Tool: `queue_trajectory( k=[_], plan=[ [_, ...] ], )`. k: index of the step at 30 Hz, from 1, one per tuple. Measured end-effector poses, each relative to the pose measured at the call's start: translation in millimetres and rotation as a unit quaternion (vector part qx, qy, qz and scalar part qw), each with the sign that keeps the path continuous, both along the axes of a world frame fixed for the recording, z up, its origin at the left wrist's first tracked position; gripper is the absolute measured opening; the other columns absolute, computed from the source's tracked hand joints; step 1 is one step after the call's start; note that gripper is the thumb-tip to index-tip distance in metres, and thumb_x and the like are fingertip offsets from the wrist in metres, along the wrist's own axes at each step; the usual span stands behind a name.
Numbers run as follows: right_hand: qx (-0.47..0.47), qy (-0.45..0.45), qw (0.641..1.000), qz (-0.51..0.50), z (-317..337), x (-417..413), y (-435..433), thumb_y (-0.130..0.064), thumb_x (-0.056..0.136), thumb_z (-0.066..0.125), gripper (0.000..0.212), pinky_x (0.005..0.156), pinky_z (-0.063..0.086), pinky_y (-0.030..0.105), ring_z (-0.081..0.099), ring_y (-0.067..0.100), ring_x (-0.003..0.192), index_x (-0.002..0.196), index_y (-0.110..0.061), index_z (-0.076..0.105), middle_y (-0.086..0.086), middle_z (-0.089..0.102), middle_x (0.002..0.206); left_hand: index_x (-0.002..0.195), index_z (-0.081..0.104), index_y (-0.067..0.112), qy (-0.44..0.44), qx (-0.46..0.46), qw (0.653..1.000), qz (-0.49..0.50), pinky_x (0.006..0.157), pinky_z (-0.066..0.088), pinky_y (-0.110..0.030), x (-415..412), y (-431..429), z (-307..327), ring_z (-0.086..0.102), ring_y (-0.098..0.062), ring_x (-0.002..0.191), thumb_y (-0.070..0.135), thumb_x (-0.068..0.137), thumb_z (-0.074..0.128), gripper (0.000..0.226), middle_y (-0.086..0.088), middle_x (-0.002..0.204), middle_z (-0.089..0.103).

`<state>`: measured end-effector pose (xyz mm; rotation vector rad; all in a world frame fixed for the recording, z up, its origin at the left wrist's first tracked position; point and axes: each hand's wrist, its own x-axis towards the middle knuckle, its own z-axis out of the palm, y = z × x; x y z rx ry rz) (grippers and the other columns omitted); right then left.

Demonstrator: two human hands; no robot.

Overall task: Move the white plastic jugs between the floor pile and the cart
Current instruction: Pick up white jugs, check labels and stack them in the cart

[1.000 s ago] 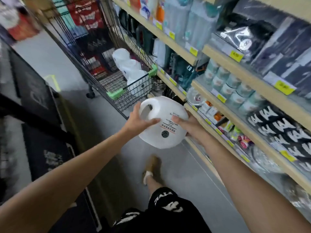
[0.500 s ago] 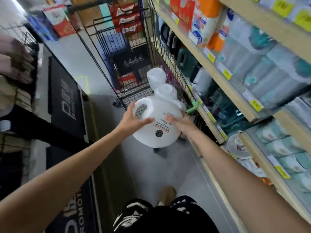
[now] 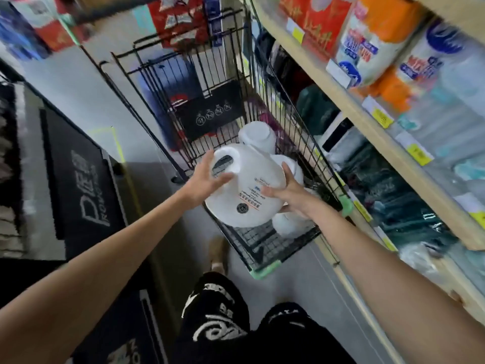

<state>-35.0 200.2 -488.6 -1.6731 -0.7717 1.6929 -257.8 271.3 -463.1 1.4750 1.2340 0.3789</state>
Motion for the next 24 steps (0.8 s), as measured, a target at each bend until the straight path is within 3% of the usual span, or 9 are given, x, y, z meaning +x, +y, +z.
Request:
queue_trajectory(
  k=[2,5,9,10,14,17,20,22,24],
  plan=[
    [-0.005,-0.016,1.000,-0.016,-5.8,-13.6,29.8,-0.022,0.075,0.079,0.114,0.104,0.042,0.055,0.042,0.024,0.128,0.153,-0.037,-0.002,-0.005,0.040,0.137,0.135,0.030,0.031,-0.018,-0.027,0.999,0.004,0.094,0.051,-0.042,-4.8,42.0,-2.4,0.050,-0.020,0.120,0.069,0.069,0.062,0.083,0.000,0.139,0.041],
    [0.003,-0.067,0.998,-0.019,-17.6,-32.7,70.8,-0.029,0.072,0.082,0.113,0.111,0.036,0.049,0.038,0.021,0.131,0.152,-0.038,0.004,-0.007,0.037,0.140,0.120,0.042,0.037,-0.020,-0.050,0.999,-0.001,0.096,0.050,-0.048,-11.1,100.9,-16.2,0.055,-0.023,0.115,0.074,0.069,0.057,0.065,-0.007,0.132,0.048],
    [0.015,-0.081,0.995,-0.060,-43.3,-56.8,112.0,-0.036,0.062,0.088,0.118,0.110,0.038,0.049,0.036,0.019,0.133,0.149,-0.044,0.008,-0.008,0.033,0.145,0.139,0.030,0.017,0.007,-0.091,0.996,-0.008,0.072,0.049,-0.020,-11.2,164.1,-44.9,0.052,-0.012,0.098,0.049,0.097,0.043,0.054,-0.006,0.129,0.047],
    [0.020,-0.103,0.992,-0.069,-52.1,-61.9,121.1,-0.042,0.056,0.089,0.120,0.109,0.039,0.051,0.037,0.019,0.132,0.146,-0.048,0.011,-0.006,0.033,0.145,0.141,0.027,0.013,0.017,-0.108,0.994,-0.006,0.073,0.048,-0.020,-9.6,177.3,-56.0,0.051,-0.012,0.098,0.046,0.099,0.039,0.055,-0.006,0.128,0.046],
    [0.029,-0.202,0.976,-0.079,-84.5,-74.1,153.4,-0.033,0.056,0.092,0.114,0.104,0.041,0.045,0.035,0.017,0.123,0.142,-0.047,0.017,-0.001,0.032,0.131,0.145,0.020,0.015,0.030,-0.213,0.976,0.032,0.096,0.041,-0.043,-0.6,220.3,-96.9,0.045,-0.026,0.117,0.060,0.093,0.039,0.072,-0.012,0.140,0.039],
    [0.040,-0.267,0.960,-0.069,-107.4,-76.5,171.8,-0.037,0.053,0.092,0.117,0.101,0.044,0.045,0.036,0.016,0.123,0.142,-0.048,0.017,-0.001,0.033,0.132,0.144,0.019,0.017,0.025,-0.268,0.962,0.051,0.088,0.043,-0.046,7.5,237.9,-124.4,0.047,-0.026,0.107,0.055,0.092,0.047,0.070,-0.009,0.127,0.042],
    [0.064,-0.339,0.937,-0.062,-135.9,-82.0,181.8,-0.040,0.051,0.093,0.126,0.095,0.046,0.044,0.036,0.022,0.127,0.149,-0.037,0.014,0.000,0.034,0.139,0.138,0.027,0.020,0.024,-0.293,0.954,0.061,0.086,0.047,-0.045,16.6,253.9,-155.0,0.049,-0.026,0.105,0.053,0.091,0.053,0.063,-0.008,0.127,0.046],
    [0.066,-0.357,0.928,-0.088,-158.0,-86.7,187.6,-0.039,0.050,0.093,0.126,0.095,0.047,0.045,0.036,0.024,0.127,0.149,-0.033,0.015,0.005,0.032,0.139,0.129,0.034,0.022,0.027,-0.305,0.949,0.072,0.087,0.049,-0.050,23.7,264.2,-179.2,0.053,-0.027,0.105,0.052,0.090,0.056,0.054,-0.008,0.125,0.050],
    [0.061,-0.366,0.922,-0.110,-181.3,-90.2,191.6,-0.037,0.050,0.093,0.126,0.097,0.046,0.049,0.035,0.026,0.127,0.149,-0.030,0.016,0.009,0.029,0.139,0.118,0.038,0.023,0.021,-0.304,0.949,0.079,0.078,0.053,-0.043,31.5,271.8,-200.5,0.056,-0.022,0.093,0.047,0.092,0.055,0.039,-0.007,0.115,0.053]
  ],
)
